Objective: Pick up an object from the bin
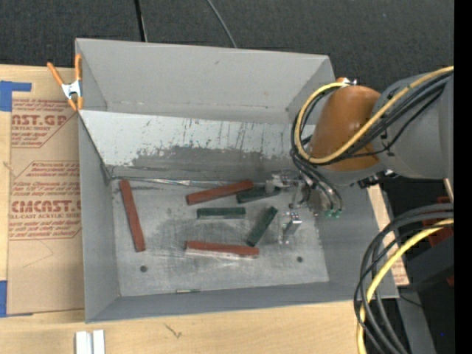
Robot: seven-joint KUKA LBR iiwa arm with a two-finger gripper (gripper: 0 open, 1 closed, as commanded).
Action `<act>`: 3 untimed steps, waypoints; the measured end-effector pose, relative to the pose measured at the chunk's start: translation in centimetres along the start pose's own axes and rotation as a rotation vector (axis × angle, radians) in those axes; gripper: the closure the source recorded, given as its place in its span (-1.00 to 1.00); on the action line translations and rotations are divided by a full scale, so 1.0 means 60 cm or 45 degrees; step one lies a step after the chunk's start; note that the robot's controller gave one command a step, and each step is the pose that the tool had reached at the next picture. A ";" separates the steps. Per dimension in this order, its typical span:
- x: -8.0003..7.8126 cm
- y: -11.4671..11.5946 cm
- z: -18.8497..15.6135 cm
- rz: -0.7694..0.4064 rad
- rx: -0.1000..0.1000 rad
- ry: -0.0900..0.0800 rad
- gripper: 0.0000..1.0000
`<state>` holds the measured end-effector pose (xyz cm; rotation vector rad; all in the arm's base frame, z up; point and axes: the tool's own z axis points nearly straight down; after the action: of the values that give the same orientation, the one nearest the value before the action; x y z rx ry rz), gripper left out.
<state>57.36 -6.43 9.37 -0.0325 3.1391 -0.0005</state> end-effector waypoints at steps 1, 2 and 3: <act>0.018 0.042 0.027 -0.345 0.003 -0.024 1.00; 0.018 0.042 0.027 -0.345 0.004 -0.025 1.00; 0.012 0.023 -0.217 -0.247 0.000 -0.004 1.00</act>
Offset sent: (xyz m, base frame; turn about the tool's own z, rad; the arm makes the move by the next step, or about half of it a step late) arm 0.0000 0.0000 0.0000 0.0000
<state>56.60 -5.04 22.38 -0.3361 3.1185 -0.0013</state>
